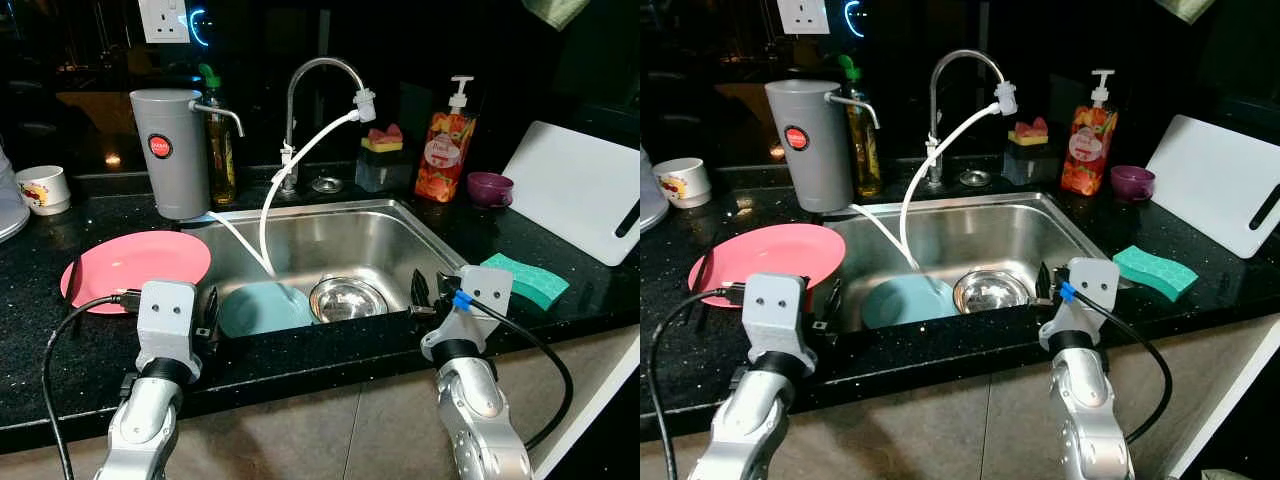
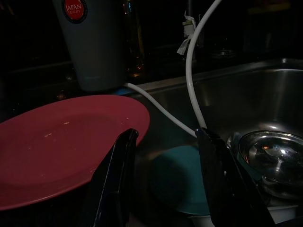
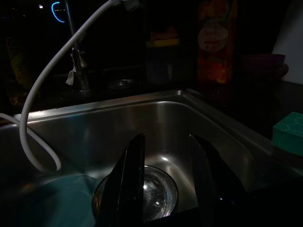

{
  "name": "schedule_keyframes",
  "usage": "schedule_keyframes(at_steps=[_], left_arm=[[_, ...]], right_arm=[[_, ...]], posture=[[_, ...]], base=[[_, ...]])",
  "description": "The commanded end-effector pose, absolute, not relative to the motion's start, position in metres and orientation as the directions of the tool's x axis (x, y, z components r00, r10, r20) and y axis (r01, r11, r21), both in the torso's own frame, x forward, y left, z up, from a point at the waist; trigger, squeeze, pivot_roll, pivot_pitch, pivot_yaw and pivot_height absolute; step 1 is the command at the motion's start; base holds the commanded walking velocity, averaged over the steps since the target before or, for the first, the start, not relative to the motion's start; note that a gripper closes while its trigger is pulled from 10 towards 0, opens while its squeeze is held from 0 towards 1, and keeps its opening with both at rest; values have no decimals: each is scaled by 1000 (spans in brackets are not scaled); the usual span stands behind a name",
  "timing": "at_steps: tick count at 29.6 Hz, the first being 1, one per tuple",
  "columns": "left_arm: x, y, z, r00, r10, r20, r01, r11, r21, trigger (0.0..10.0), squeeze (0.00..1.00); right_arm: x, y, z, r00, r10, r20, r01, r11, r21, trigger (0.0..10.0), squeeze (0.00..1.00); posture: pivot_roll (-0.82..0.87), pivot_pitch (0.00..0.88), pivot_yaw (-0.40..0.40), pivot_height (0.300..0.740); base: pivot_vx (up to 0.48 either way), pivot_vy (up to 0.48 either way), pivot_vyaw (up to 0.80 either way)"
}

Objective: Kitchen organization

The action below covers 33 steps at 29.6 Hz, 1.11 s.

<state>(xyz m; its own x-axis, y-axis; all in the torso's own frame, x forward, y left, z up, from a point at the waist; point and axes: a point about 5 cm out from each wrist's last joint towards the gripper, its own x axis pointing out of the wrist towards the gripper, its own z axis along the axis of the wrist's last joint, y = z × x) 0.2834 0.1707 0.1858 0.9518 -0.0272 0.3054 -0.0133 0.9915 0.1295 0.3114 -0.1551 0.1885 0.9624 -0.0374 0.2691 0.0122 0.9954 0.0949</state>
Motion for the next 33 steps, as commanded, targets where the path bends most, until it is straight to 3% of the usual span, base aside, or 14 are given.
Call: schedule_keyframes(at_steps=[1, 33], left_arm=[[285, 171, 185, 952, -32, 303, -10, 991, 135, 10000, 0], [285, 169, 185, 953, -29, 302, -12, 991, 130, 10000, 0]], right_arm=[[312, -154, 190, 961, -42, 273, 13, 994, 105, 10000, 0], [312, -156, 190, 961, -41, 273, 13, 995, 104, 10000, 0]], posture=[[99, 37, -33, 740], [97, 41, -38, 740]], base=[[0, 0, 0], [0, 0, 0]])
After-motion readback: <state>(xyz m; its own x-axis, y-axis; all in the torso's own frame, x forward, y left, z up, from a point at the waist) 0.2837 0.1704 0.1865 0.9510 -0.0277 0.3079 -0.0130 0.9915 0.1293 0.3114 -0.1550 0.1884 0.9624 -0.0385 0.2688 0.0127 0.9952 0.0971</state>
